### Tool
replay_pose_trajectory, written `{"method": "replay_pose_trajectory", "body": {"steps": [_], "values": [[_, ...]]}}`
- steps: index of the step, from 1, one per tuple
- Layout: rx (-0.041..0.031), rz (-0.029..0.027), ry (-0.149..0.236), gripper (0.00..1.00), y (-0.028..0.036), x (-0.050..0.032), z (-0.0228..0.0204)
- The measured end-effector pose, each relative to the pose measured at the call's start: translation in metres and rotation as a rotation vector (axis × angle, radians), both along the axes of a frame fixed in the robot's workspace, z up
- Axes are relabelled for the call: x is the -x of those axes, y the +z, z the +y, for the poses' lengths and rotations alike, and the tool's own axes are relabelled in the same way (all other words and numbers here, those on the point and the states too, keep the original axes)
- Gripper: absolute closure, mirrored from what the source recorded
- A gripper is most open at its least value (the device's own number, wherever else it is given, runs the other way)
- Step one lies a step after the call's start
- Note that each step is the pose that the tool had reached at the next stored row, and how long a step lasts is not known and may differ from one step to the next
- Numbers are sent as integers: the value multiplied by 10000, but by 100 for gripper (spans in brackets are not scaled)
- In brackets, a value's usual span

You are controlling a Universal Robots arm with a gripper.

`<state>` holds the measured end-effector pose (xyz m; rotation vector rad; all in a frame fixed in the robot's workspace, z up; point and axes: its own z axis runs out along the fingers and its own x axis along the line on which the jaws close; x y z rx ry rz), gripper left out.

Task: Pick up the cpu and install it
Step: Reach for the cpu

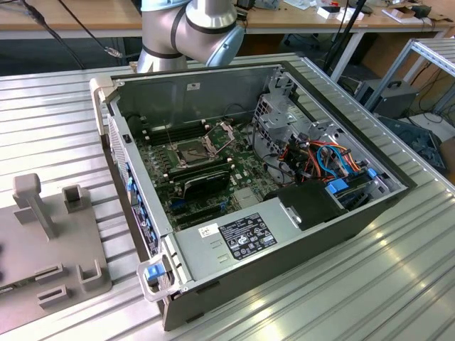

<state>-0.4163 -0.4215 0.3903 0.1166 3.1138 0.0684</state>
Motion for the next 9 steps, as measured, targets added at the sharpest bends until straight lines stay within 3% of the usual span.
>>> {"method": "replay_pose_trajectory", "body": {"steps": [4, 9], "values": [[0, 18, -1, 89, -55, 75, -1], [3, 89, 0, 89, -122, 105, -3]]}}
